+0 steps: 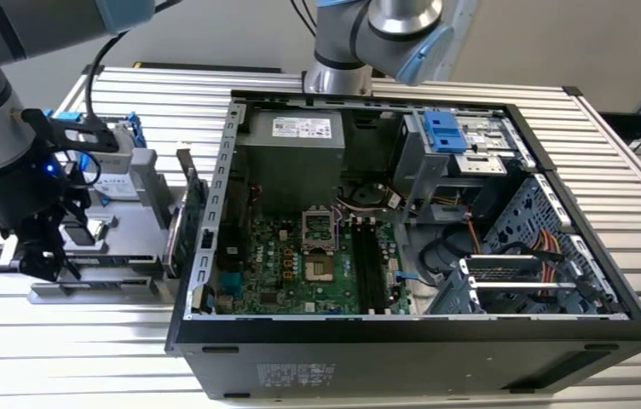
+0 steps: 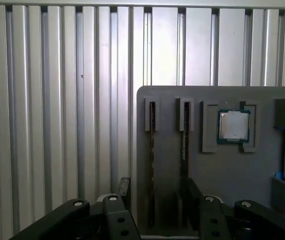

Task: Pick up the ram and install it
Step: 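Pick up the ram and move it above insertion slot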

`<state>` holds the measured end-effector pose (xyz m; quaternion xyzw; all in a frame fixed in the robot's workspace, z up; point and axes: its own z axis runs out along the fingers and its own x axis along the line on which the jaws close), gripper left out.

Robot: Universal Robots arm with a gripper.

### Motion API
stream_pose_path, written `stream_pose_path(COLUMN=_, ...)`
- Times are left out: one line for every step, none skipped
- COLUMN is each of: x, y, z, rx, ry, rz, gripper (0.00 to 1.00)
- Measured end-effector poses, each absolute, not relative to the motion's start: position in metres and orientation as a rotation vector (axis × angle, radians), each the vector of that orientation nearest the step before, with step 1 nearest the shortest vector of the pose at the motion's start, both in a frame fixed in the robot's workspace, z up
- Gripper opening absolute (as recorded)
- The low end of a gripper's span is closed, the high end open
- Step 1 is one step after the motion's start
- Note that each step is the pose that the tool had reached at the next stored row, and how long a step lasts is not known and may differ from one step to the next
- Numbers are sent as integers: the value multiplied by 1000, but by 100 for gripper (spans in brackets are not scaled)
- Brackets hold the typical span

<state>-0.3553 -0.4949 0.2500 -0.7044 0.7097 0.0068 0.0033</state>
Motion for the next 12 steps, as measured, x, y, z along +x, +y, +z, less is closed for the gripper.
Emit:
stream_pose_path(x=-355, y=-495, z=249, rx=-2208, ry=2225, rz=21, gripper=100)
stream_pose_path(x=-355, y=-495, z=249, rx=-2208, ry=2225, rz=21, gripper=100)
stream_pose_path(x=-355, y=-495, z=248, rx=-2208, ry=2225, rz=21, gripper=100)
stream_pose_path(x=-355, y=-495, z=247, rx=-2208, ry=2225, rz=21, gripper=100)
stream_pose_path(x=-355, y=-495, z=246, rx=-2208, ry=2225, rz=21, gripper=100)
stream_pose_path(x=-355, y=-495, z=246, rx=-2208, ry=2225, rz=21, gripper=100)
stream_pose_path(x=-355, y=-495, z=245, rx=-2208, ry=2225, rz=21, gripper=100)
stream_pose_path(x=-355, y=-495, z=244, rx=-2208, ry=2225, rz=21, gripper=100)
stream_pose_path(x=-355, y=-495, z=243, rx=-2208, ry=2225, rz=21, gripper=100)
stream_pose_path(x=-355, y=-495, z=243, rx=-2208, ry=2225, rz=21, gripper=100)
stream_pose_path(x=-355, y=-495, z=242, rx=-2208, ry=2225, rz=21, gripper=100)
stream_pose_path(x=-355, y=-495, z=241, rx=-2208, ry=2225, rz=21, gripper=100)
